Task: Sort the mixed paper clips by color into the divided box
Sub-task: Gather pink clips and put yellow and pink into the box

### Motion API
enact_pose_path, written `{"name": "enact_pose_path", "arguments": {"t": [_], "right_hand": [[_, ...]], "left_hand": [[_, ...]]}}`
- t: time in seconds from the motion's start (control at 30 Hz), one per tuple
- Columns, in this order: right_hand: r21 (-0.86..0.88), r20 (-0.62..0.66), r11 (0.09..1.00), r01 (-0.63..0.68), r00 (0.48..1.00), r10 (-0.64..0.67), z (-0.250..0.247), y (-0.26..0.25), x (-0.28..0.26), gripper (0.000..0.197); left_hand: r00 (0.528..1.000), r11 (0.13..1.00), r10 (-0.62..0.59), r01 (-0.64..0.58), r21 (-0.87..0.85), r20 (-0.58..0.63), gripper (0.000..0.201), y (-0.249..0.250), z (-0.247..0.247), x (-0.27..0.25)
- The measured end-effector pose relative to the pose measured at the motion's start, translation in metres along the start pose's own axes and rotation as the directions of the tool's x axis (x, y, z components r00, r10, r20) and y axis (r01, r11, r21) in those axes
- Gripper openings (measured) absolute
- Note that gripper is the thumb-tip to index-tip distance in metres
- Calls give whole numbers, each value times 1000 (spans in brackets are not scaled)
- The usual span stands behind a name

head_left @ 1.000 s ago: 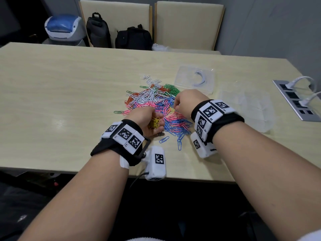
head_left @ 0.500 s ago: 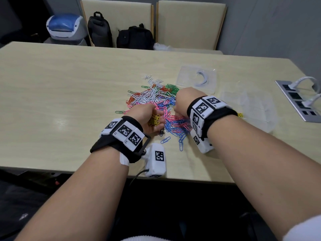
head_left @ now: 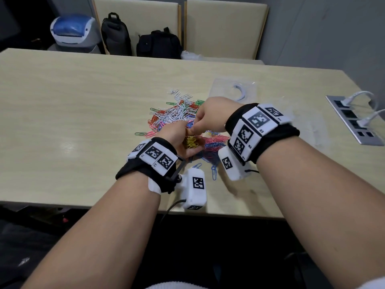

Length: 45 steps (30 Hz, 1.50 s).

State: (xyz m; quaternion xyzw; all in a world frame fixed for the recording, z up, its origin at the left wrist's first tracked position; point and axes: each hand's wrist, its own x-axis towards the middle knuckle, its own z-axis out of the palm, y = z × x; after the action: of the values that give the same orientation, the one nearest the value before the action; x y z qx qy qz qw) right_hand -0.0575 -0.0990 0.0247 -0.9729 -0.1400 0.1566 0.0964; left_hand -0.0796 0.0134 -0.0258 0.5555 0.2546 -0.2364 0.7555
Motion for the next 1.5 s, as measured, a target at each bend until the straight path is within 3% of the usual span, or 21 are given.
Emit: {"name": "enact_pose_path", "arguments": {"t": [0.17, 0.37, 0.43, 0.53, 0.63, 0.83, 0.97, 1.2, 1.3, 1.5], "right_hand": [[-124, -89, 990, -62, 995, 52, 3, 10, 8, 22], [-334, 38, 922, -197, 974, 222, 26, 39, 23, 21], [-335, -54, 911, -242, 970, 238, 30, 49, 21, 9], [-259, -141, 922, -290, 955, 261, 33, 56, 21, 12], [-187, -136, 946, -266, 961, 243, 34, 51, 26, 14], [-217, -130, 951, -220, 972, 195, 41, 39, 25, 12], [-255, -168, 938, -233, 966, 194, 41, 36, 22, 27], [-310, -61, 916, -254, 967, 247, 32, 40, 15, 14], [-297, -78, 919, -260, 965, 248, 31, 44, 21, 20], [-289, -110, 932, -217, 975, 193, 39, 36, 27, 10]], "left_hand": [[998, 998, -61, 61, 1, 23, 39, -1, -4, -2], [998, 997, -51, 50, 58, 22, 35, -3, -2, -4], [999, 997, -32, 29, 73, 34, 35, -4, -1, -4], [999, 995, -34, 30, 91, 40, 33, -6, 1, -3], [999, 995, -19, 16, 99, 32, 31, -7, 2, -4], [999, 992, -17, 12, 125, 36, 29, -7, 4, -8], [1000, 991, -16, 12, 135, 27, 29, -6, 5, -9], [999, 990, -21, 17, 138, 26, 30, -6, 5, -9], [999, 988, -25, 20, 151, 29, 30, -6, 5, -10], [999, 988, -35, 30, 154, 27, 31, -5, 6, -11]]}}
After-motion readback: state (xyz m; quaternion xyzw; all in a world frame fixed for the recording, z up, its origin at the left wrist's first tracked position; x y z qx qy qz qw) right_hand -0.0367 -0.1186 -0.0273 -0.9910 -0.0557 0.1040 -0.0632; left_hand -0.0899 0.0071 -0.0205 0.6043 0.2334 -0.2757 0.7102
